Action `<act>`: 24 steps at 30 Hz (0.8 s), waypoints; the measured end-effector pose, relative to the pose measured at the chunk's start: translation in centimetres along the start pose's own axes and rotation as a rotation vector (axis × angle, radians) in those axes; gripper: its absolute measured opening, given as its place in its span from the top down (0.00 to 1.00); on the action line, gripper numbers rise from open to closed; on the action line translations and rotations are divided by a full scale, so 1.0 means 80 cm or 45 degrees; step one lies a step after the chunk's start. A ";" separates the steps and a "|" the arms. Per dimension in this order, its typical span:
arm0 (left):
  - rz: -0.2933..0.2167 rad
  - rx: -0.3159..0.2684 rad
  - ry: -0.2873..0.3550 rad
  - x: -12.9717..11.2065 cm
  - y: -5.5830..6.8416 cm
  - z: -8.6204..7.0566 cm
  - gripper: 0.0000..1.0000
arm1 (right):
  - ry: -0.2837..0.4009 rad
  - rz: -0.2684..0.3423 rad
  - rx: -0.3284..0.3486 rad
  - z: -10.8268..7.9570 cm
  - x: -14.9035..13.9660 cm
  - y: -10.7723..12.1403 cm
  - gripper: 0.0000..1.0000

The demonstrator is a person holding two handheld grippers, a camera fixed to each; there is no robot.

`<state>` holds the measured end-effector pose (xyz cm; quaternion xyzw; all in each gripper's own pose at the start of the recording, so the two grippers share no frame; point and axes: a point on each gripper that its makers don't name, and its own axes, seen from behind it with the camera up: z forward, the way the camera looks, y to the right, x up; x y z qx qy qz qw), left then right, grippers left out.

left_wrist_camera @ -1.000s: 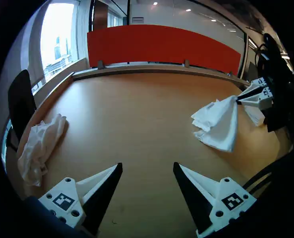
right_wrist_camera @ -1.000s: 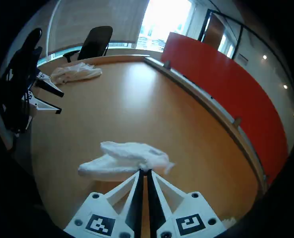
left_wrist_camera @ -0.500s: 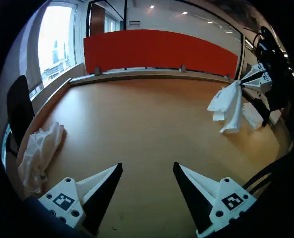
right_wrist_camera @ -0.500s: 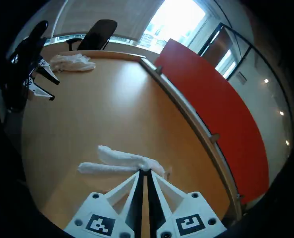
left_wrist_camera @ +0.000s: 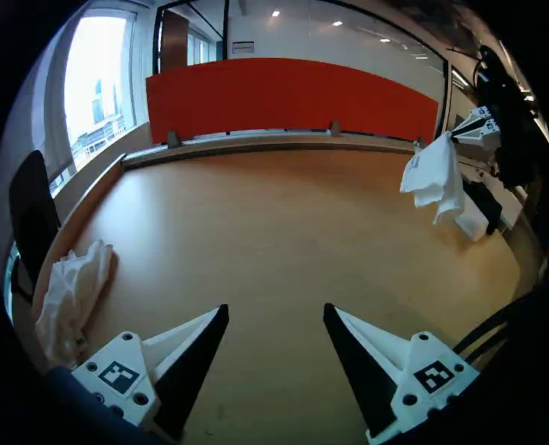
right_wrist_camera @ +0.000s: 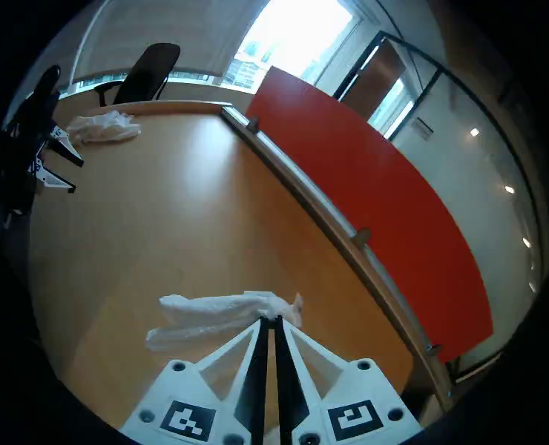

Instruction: Fold towel

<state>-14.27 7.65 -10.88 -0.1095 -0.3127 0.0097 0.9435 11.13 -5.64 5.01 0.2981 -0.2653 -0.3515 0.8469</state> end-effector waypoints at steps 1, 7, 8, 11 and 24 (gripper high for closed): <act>0.000 0.000 -0.002 0.000 0.001 0.000 0.05 | -0.004 0.002 -0.006 -0.001 -0.003 0.007 0.94; -0.002 0.006 -0.006 0.001 0.002 -0.001 0.05 | -0.028 0.026 -0.042 -0.005 -0.023 0.050 0.94; -0.001 0.008 -0.007 0.002 0.002 -0.001 0.05 | -0.032 0.030 -0.048 -0.005 -0.026 0.058 0.94; 0.001 0.015 -0.010 0.002 0.002 -0.002 0.05 | -0.048 0.040 -0.066 -0.006 -0.037 0.079 0.94; 0.021 0.029 -0.037 0.001 0.011 0.001 0.05 | -0.118 0.075 -0.129 0.002 -0.085 0.150 0.94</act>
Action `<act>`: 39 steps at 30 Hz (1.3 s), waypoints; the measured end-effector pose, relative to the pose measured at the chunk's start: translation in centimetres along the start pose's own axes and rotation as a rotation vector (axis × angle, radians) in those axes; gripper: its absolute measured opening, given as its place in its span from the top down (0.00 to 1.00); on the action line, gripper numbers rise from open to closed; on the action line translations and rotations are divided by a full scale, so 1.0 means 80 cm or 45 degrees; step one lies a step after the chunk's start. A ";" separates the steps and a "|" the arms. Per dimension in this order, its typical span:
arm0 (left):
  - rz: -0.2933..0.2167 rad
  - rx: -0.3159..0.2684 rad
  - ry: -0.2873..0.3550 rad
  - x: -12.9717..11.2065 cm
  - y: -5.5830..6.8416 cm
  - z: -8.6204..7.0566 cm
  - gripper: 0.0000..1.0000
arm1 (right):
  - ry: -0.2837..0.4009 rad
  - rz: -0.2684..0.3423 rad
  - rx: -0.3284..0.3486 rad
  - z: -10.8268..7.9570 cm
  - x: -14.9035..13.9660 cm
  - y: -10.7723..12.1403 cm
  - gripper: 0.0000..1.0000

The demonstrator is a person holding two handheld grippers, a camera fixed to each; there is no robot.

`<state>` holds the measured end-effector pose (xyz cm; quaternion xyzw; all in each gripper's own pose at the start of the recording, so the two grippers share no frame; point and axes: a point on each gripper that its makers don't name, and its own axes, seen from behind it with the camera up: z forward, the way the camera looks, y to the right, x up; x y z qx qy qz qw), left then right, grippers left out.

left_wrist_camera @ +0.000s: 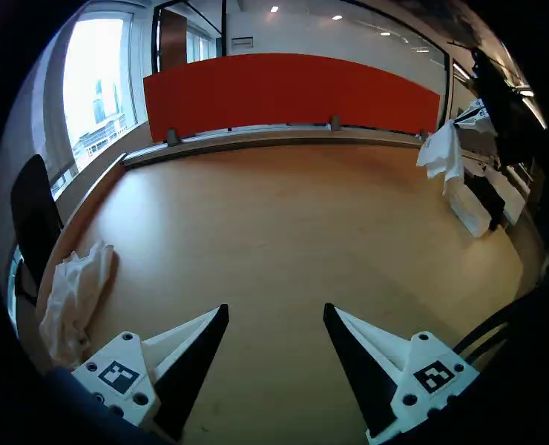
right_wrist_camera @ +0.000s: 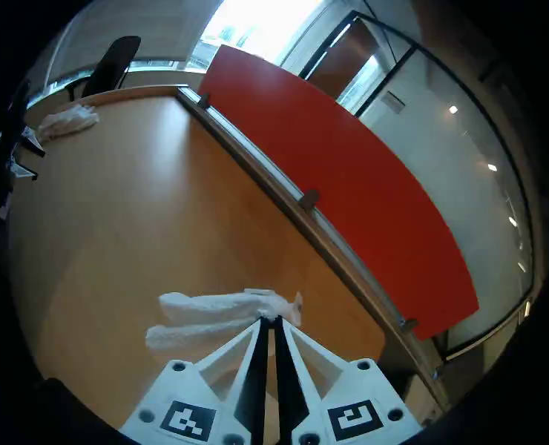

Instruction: Fold towel

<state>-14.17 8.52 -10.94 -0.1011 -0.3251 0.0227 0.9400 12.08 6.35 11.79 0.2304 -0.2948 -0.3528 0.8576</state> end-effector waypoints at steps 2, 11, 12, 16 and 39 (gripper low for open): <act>0.003 0.002 -0.004 0.000 0.001 0.000 0.05 | -0.012 0.004 -0.008 0.003 -0.007 0.009 0.94; 0.013 0.015 -0.021 0.001 0.007 0.002 0.05 | -0.061 0.045 -0.039 0.021 -0.039 0.043 0.94; 0.014 0.016 -0.023 0.001 0.008 0.003 0.05 | -0.065 0.052 -0.041 0.023 -0.043 0.045 0.94; 0.018 0.016 -0.029 0.002 0.012 0.005 0.05 | -0.076 0.071 -0.047 0.027 -0.055 0.052 0.94; 0.058 -0.025 -0.029 0.016 0.037 0.014 0.05 | -0.140 0.139 -0.081 -0.005 -0.129 0.047 0.94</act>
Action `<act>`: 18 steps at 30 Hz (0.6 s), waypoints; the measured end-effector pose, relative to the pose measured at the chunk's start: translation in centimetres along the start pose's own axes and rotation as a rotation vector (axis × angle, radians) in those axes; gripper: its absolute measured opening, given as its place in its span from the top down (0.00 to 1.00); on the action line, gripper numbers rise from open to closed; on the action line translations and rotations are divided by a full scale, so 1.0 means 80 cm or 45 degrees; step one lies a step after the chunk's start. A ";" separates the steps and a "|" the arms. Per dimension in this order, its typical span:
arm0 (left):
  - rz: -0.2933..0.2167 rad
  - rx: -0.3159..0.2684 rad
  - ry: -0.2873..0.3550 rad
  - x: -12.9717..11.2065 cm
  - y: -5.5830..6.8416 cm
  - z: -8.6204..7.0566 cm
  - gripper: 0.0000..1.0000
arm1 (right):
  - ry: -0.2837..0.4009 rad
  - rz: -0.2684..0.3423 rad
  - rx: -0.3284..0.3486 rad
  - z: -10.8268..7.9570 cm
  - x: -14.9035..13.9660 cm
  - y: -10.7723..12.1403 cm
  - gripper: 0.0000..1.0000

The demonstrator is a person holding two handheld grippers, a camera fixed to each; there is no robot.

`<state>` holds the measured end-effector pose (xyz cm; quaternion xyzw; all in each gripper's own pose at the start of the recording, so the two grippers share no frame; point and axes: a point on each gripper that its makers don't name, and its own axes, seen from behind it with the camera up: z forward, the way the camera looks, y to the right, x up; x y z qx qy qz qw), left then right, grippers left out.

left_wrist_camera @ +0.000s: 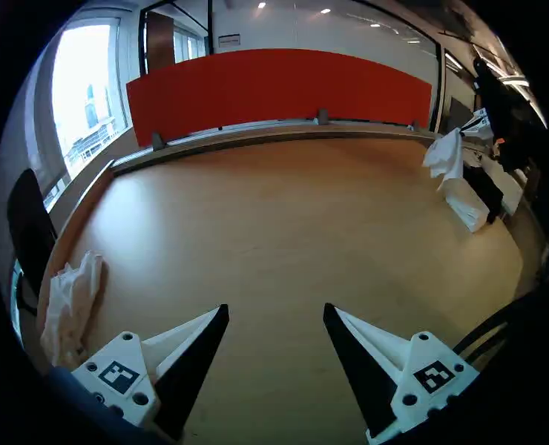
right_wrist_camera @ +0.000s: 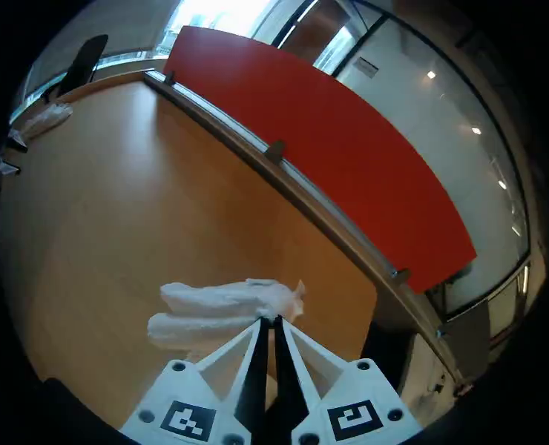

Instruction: Fold towel

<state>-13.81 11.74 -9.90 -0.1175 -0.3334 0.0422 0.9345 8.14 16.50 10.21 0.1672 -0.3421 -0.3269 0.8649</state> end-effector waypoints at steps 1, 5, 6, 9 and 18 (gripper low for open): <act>0.003 -0.002 0.001 0.001 0.001 0.000 0.05 | -0.006 0.001 -0.002 -0.003 -0.007 -0.001 0.94; 0.015 -0.011 0.003 0.003 0.004 0.001 0.05 | -0.031 0.014 -0.007 -0.014 -0.034 -0.004 0.94; 0.018 -0.013 0.003 0.004 0.005 0.001 0.05 | -0.039 0.018 -0.010 -0.016 -0.042 -0.004 0.94; 0.024 -0.016 0.001 0.003 0.007 0.001 0.05 | -0.064 0.029 -0.020 -0.022 -0.065 -0.006 0.94; 0.042 -0.023 -0.007 0.000 0.009 0.000 0.05 | -0.129 0.086 -0.057 -0.040 -0.129 -0.010 0.94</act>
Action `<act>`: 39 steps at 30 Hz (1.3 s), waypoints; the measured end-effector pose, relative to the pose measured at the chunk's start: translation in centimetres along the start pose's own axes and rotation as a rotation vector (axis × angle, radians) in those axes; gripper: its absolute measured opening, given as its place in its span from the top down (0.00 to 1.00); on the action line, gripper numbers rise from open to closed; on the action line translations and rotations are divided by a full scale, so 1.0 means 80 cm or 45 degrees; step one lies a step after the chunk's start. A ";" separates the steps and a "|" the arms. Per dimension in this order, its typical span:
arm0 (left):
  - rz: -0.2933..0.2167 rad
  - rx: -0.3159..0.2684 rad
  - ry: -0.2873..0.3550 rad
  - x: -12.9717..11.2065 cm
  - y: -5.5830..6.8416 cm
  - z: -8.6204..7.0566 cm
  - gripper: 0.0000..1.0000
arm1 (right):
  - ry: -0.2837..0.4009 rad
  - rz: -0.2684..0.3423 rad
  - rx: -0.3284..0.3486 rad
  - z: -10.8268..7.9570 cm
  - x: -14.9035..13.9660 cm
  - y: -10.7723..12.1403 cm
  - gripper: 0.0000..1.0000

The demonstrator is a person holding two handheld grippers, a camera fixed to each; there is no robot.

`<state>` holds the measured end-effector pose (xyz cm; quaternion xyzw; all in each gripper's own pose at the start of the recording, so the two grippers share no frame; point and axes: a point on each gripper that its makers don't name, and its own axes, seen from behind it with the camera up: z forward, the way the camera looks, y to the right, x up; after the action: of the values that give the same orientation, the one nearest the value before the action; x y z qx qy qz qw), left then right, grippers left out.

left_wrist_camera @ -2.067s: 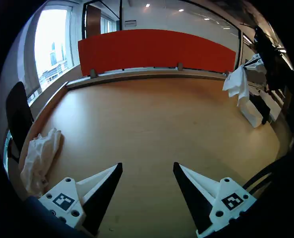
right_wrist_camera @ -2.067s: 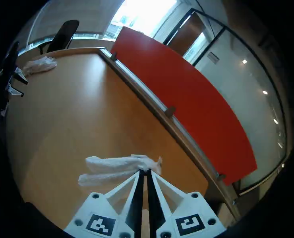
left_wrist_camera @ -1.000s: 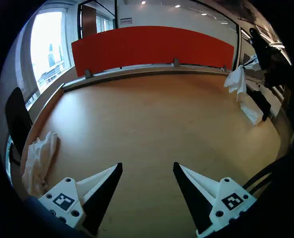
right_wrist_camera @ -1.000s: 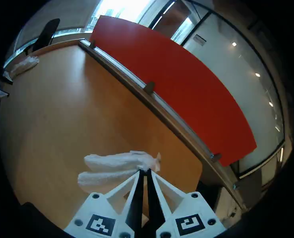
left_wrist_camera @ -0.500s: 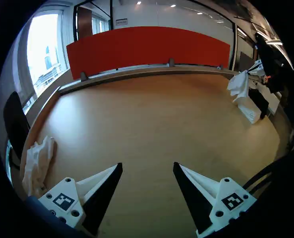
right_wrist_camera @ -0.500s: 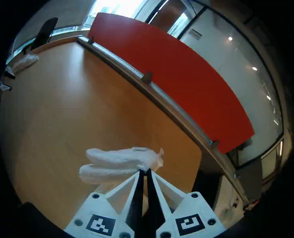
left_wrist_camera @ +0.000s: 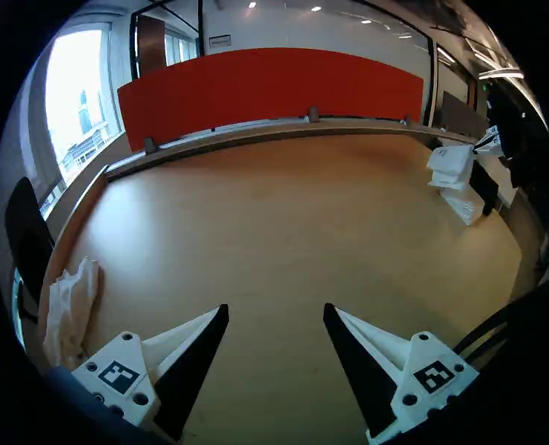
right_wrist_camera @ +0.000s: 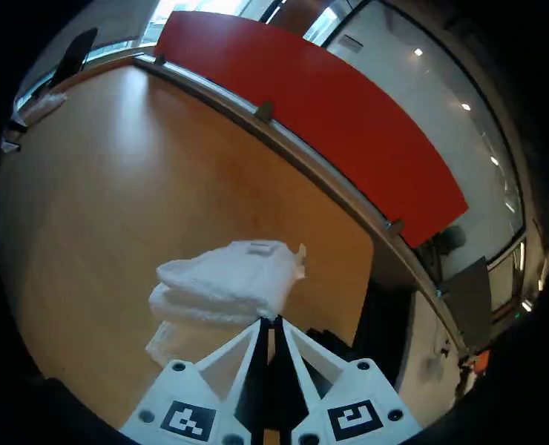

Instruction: Fold towel

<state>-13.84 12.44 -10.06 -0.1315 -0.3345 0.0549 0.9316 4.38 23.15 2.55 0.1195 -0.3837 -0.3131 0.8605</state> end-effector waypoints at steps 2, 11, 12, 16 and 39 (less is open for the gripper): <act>0.002 -0.001 -0.002 -0.001 0.000 0.000 0.05 | -0.012 0.017 -0.006 -0.002 -0.012 0.000 0.94; 0.014 0.001 -0.001 0.002 0.003 -0.001 0.05 | -0.060 0.099 -0.018 -0.011 -0.063 -0.007 0.94; 0.016 0.001 -0.002 0.002 0.003 -0.001 0.05 | -0.068 0.107 -0.019 -0.011 -0.069 -0.008 0.94; 0.024 -0.001 -0.005 0.002 0.004 -0.001 0.05 | -0.096 0.132 -0.018 -0.011 -0.091 -0.011 0.94; 0.034 0.001 -0.013 0.001 0.006 0.002 0.05 | -0.219 0.160 0.062 -0.005 -0.155 -0.046 0.94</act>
<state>-13.88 12.96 -10.07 -0.1354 -0.3373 0.0679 0.9291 -3.27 28.11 -6.66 0.0890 -0.4703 -0.2582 0.8392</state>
